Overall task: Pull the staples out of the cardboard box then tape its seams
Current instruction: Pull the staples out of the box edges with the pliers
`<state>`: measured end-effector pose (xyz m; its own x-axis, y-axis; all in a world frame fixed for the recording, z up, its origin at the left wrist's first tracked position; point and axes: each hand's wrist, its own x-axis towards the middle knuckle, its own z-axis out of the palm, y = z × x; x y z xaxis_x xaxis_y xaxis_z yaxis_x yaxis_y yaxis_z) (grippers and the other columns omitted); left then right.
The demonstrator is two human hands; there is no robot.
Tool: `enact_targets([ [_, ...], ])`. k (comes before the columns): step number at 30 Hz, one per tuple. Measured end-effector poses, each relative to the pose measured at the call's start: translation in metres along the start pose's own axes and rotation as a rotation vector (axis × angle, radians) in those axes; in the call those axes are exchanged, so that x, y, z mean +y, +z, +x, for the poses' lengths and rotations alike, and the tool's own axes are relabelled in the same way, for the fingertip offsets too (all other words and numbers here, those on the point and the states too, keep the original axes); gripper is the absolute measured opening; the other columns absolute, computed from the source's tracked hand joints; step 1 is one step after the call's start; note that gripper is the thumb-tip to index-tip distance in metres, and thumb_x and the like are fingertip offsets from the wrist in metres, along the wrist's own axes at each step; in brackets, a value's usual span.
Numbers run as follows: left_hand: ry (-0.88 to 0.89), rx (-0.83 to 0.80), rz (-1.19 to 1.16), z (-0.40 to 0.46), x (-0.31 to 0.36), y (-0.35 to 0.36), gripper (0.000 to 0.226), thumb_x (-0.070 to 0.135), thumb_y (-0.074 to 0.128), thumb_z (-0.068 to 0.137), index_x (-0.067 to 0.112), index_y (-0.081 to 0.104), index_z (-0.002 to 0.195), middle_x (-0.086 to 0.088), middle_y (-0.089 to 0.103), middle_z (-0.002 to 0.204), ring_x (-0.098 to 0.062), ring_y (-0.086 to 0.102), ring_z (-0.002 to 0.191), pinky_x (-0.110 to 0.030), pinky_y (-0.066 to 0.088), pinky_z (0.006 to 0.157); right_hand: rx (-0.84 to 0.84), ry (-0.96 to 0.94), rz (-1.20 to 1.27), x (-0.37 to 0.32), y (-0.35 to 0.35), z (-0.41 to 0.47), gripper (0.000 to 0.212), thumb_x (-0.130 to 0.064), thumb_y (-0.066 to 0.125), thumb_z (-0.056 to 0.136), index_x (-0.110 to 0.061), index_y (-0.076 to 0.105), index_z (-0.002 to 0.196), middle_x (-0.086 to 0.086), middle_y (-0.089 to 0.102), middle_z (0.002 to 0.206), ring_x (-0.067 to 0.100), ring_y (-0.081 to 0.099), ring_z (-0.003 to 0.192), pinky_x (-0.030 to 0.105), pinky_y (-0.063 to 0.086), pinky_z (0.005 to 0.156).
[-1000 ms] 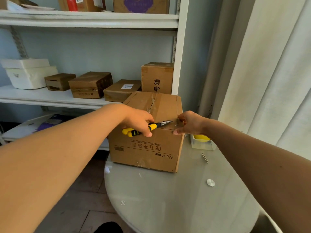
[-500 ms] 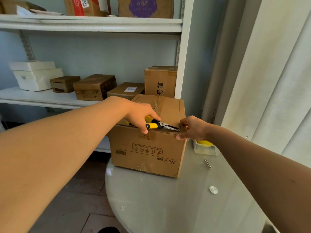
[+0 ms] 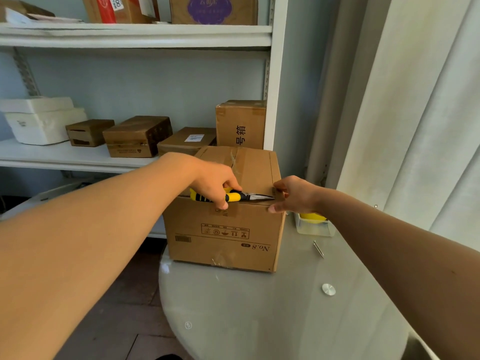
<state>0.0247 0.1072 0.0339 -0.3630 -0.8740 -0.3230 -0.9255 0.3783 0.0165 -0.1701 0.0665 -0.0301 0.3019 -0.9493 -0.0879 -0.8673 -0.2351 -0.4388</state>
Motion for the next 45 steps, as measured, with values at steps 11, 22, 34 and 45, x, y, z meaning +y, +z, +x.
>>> enact_targets([
  [11, -0.008, 0.011, -0.198, 0.001, -0.005, 0.002, 0.044, 0.022, 0.062, 0.089, 0.021, 0.052, 0.133, 0.001, 0.056, 0.108, -0.020, 0.055, 0.105, -0.038, 0.050, 0.092, -0.013, 0.013, -0.018, -0.005, -0.001, -0.003, 0.054, -0.024, 0.068, 0.086, -0.012, 0.046, 0.134, 0.006, 0.054, 0.128, 0.025, 0.052, 0.116, 0.035, 0.043, 0.097],
  [22, -0.004, 0.133, 0.102, 0.013, 0.004, 0.024, 0.068, 0.013, 0.055, 0.085, 0.033, 0.025, 0.142, -0.005, 0.035, 0.131, -0.024, 0.036, 0.121, -0.041, 0.038, 0.093, -0.015, 0.002, -0.030, -0.003, -0.001, -0.003, 0.051, -0.023, 0.067, 0.088, -0.012, 0.047, 0.133, 0.007, 0.054, 0.129, 0.025, 0.052, 0.117, 0.034, 0.041, 0.098],
  [34, 0.008, 0.272, 0.369, 0.010, -0.005, 0.034, 0.049, 0.012, 0.045, 0.091, 0.021, 0.034, 0.137, -0.005, 0.042, 0.123, -0.025, 0.045, 0.112, -0.041, 0.037, 0.092, -0.024, -0.001, -0.033, -0.002, -0.001, -0.005, 0.050, -0.025, 0.067, 0.088, -0.012, 0.048, 0.132, 0.006, 0.054, 0.127, 0.025, 0.052, 0.116, 0.036, 0.042, 0.098],
  [45, -0.075, 0.343, 0.367, 0.014, 0.003, 0.039, 0.060, 0.000, 0.044, 0.087, 0.024, 0.028, 0.140, -0.009, 0.038, 0.127, -0.028, 0.041, 0.117, -0.048, 0.037, 0.094, -0.023, -0.006, -0.041, -0.006, -0.006, -0.009, 0.047, -0.024, 0.065, 0.089, -0.011, 0.051, 0.132, 0.008, 0.057, 0.123, 0.025, 0.054, 0.112, 0.032, 0.043, 0.092],
])
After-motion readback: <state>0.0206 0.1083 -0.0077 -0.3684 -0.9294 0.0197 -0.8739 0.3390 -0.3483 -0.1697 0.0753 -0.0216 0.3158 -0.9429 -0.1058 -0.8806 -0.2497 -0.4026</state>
